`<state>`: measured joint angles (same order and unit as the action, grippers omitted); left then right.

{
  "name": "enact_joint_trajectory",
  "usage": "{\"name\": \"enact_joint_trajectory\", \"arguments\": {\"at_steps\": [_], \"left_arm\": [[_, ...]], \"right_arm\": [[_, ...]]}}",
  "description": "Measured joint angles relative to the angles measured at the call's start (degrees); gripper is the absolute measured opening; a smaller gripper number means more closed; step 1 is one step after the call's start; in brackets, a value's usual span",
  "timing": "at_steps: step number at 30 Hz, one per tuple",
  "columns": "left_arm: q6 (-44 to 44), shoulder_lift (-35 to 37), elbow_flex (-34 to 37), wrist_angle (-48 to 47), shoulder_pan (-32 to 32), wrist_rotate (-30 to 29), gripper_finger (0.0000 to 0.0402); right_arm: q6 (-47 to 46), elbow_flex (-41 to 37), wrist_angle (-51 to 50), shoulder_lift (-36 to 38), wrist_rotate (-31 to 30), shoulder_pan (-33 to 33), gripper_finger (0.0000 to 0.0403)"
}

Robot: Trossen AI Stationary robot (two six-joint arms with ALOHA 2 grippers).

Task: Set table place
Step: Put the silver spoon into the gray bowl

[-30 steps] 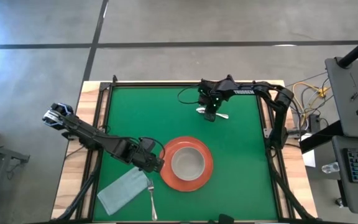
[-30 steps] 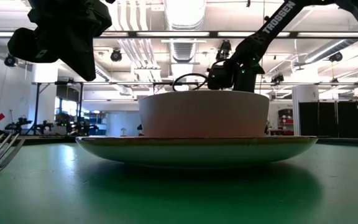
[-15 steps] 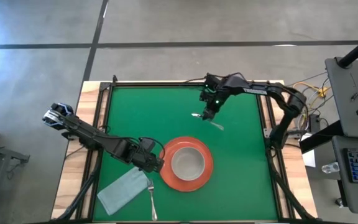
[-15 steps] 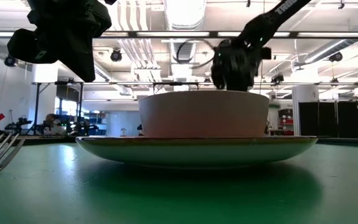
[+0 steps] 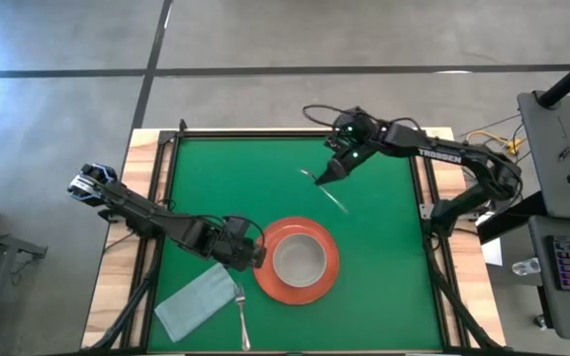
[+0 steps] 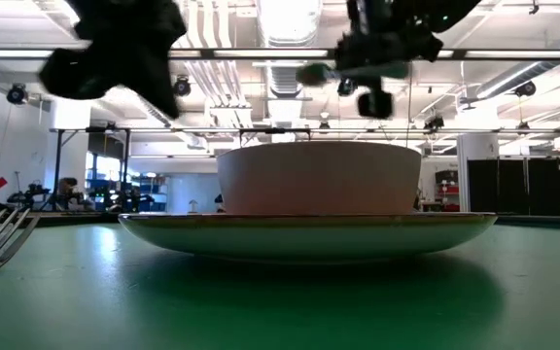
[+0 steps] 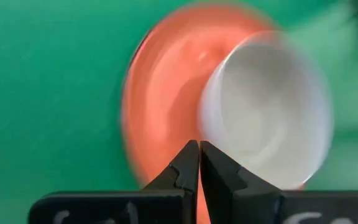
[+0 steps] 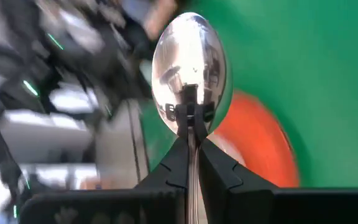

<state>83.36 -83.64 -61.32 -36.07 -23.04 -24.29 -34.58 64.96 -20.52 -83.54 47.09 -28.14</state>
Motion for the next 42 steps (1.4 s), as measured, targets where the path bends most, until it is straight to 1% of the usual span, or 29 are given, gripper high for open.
{"name": "enact_joint_trajectory", "arguments": {"at_steps": [3, 5, 7, 9, 12, 18, 20, 22, 25, 28, 31, 33, 35, 39, 42], "left_arm": [[-1.6, 0.0, 0.0, 7.0, 0.9, -7.2, 0.0], [-4.1, 0.0, 0.0, 11.1, 2.0, -10.3, 0.0], [-6.0, 0.0, 0.0, 14.2, 3.3, -12.6, 0.0], [-7.7, 0.1, 0.0, 17.4, 4.3, -14.3, 0.0], [-13.0, 1.0, 0.9, 26.2, 5.9, -14.8, 0.0], [-25.2, 3.3, 7.3, 54.4, 8.8, -14.7, 0.0], [-28.1, 4.2, 10.9, 65.3, 9.9, -13.2, 0.0], [-29.9, 4.4, 14.1, 75.6, 11.1, -10.2, 0.0], [-31.0, 4.1, 18.4, 84.9, 12.2, -7.3, 0.0], [-31.8, 3.9, 20.3, 89.0, 12.3, -5.1, 0.0], [-33.4, 3.9, 20.4, 89.1, 12.3, -4.0, 0.0002], [-34.5, 3.9, 19.9, 89.1, 12.6, -2.9, 0.0011], [-34.6, 3.9, 19.3, 89.2, 13.5, 0.5, 0.003], [-34.3, 3.9, 18.3, 89.3, 15.3, 8.1, 0.0079], [-33.3, 3.9, 18.4, 90.1, 16.4, 10.5, 0.0117]], "right_arm": [[-12.9, -2.8, 21.4, 0.9, -2.3, 0.7, 0.0012], [-20.3, -4.1, 33.7, 0.7, -4.3, 0.7, 0.0012], [-24.8, -4.4, 42.0, 0.2, -6.1, 0.8, 0.0012], [-26.4, -4.6, 46.8, 0.1, -7.1, 0.8, 0.0012], [-26.5, -4.7, 50.7, 0.1, -8.1, 1.2, 0.0012], [-26.1, -4.7, 59.8, 0.3, -9.6, 2.2, 0.0012], [-27.9, -4.7, 62.7, 0.0, -10.0, 2.3, 0.0013], [-29.1, -4.7, 63.4, 0.0, -11.4, 2.7, 0.0013], [-30.0, -4.7, 63.1, -0.1, -13.1, 3.4, 0.0013], [-30.4, -4.7, 63.0, -0.1, -14.2, 4.5, 0.0013], [-30.4, -4.7, 62.8, -0.1, -15.0, 5.3, 0.0013], [-30.4, -4.7, 62.8, -0.1, -15.7, 5.9, 0.0013], [-30.3, -4.7, 62.8, -0.1, -15.8, 6.2, 0.0013], [-30.4, -4.7, 62.8, -0.1, -15.9, 6.8, 0.0013], [-30.4, -4.7, 62.8, -0.1, -16.3, 7.2, 0.0013]]}}
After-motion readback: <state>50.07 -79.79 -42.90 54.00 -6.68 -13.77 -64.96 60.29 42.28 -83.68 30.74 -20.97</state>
